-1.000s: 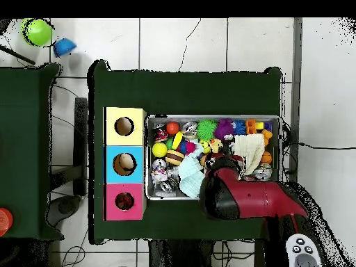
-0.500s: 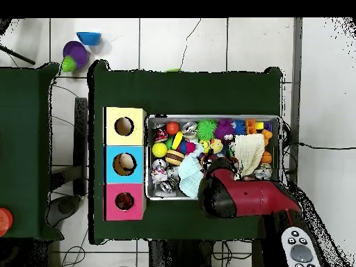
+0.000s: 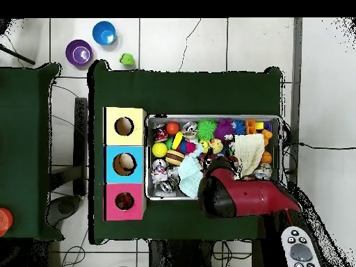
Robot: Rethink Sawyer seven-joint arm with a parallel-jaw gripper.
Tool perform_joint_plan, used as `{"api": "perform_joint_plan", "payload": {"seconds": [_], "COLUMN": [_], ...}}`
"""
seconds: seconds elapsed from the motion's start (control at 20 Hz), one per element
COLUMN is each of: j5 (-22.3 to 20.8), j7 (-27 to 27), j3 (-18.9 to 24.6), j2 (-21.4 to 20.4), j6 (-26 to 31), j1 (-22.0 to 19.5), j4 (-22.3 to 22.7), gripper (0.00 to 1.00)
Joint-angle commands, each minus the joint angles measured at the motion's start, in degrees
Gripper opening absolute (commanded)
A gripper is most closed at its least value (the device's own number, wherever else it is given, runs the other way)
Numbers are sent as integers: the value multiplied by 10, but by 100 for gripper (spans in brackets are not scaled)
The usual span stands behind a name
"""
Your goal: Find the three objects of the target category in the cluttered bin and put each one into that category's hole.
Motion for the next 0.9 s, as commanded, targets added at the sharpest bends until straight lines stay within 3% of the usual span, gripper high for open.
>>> {"api": "perform_joint_plan", "payload": {"seconds": [0.05, 0.25, 0.5, 0.9], "j5": [-6, -4, -5, -2], "j7": [43, 51, 53, 41], "j3": [36, 2, -14, 21], "j2": [28, 56, 66, 52], "j6": [-29, -51, -71, -47], "j1": [2, 34, 45, 7], "j4": [-41, -76, -87, -98], "gripper": [100, 100, 100, 100]}}
